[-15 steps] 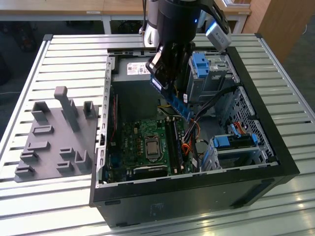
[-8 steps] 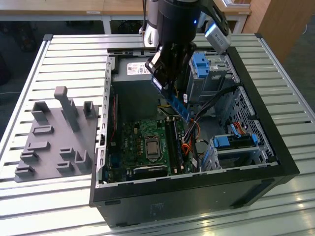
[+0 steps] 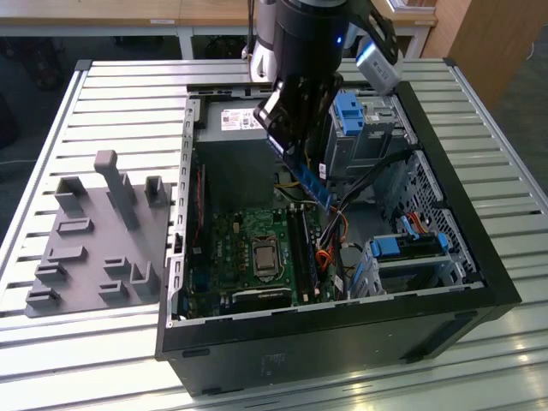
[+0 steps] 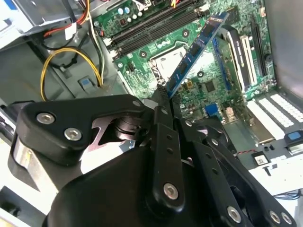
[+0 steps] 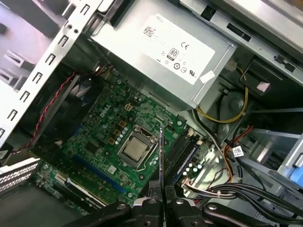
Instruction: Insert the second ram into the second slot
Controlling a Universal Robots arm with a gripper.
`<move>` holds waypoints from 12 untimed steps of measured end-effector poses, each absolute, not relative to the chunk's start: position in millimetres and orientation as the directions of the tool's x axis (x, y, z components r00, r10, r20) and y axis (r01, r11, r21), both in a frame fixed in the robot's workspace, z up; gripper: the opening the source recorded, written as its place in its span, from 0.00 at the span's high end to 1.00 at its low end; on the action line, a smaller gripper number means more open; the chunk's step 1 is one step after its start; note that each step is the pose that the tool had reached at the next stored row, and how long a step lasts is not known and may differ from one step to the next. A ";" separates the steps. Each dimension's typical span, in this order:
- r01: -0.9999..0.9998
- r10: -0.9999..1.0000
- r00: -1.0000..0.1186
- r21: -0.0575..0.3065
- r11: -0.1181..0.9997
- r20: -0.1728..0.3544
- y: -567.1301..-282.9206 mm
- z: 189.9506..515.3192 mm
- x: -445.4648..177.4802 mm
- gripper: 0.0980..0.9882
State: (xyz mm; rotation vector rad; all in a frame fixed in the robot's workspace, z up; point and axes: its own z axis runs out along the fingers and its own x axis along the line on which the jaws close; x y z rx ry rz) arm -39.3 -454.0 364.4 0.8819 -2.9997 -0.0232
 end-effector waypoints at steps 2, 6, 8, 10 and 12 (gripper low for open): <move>-0.518 -0.519 -0.855 0.018 0.855 0.010 -454.0 364.1 -39.2 0.96; -0.458 -0.458 -0.889 0.018 0.889 0.010 -454.0 363.4 -39.2 0.96; -0.428 -0.428 -0.904 0.018 0.904 0.010 -454.0 363.2 -39.2 0.96; -0.401 -0.401 -0.916 0.018 0.916 0.010 -454.0 363.0 -39.2 0.96; -0.377 -0.377 -0.926 0.018 0.926 0.010 -454.0 362.9 -39.2 0.96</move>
